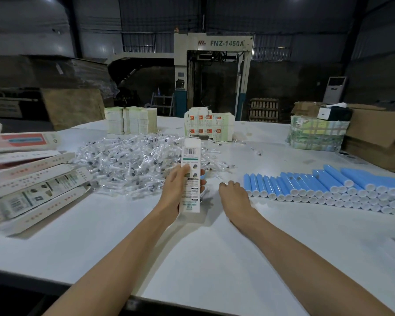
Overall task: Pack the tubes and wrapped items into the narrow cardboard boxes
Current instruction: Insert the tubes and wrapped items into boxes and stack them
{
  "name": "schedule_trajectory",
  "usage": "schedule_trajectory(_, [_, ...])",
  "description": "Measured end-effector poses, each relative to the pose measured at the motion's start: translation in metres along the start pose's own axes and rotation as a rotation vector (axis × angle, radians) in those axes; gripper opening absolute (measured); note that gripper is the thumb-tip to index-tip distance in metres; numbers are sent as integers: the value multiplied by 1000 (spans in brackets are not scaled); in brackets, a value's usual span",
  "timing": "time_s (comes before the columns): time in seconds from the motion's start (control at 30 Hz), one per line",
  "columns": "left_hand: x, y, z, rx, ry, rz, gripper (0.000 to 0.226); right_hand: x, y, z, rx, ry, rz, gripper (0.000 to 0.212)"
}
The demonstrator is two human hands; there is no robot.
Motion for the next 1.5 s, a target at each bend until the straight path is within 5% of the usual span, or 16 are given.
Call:
schedule_trajectory(0.13, [7, -2, -5, -15, 0, -60, 30, 2, 1, 20, 74, -20, 78, 65])
schedule_trajectory(0.37, [13, -1, -13, -55, -9, -93, 30, 3, -4, 11, -88, -87, 76, 42])
schedule_trajectory(0.47, [18, -2, -18, -72, -22, -131, 32, -7, -9, 14, -99, 18, 122, 68])
schedule_trajectory(0.6, [27, -5, -23, -90, -17, -219, 33, -29, -11, 47, 19, 560, 126, 95])
schedule_trajectory(0.77, [39, -15, -26, -125, 47, -328, 47, -76, -11, 110, 254, 1417, 306, 58])
schedule_trajectory(0.9, [41, -16, -24, -108, 70, -349, 44, -122, -17, 120, 187, 1787, 457, 39])
schedule_trajectory(1.1, [40, -15, -24, -93, 95, -341, 39, -156, -15, 81, -26, 1610, 433, 35])
schedule_trajectory(1.37, [39, -16, -22, -87, 128, -360, 39, -155, -6, 85, 121, 1418, 546, 31])
schedule_trajectory(1.5, [41, -16, -20, -71, 142, -374, 41, -146, 1, 71, 46, 1339, 317, 29])
Point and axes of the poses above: each hand's wrist, its own y-axis towards the middle knuckle, its own x-axis out of the palm, z = x × y, the point moved 8 cm from there along y, towards the middle knuckle, and after that the axes turned 5 degrees about x, right-handed, at the moved point
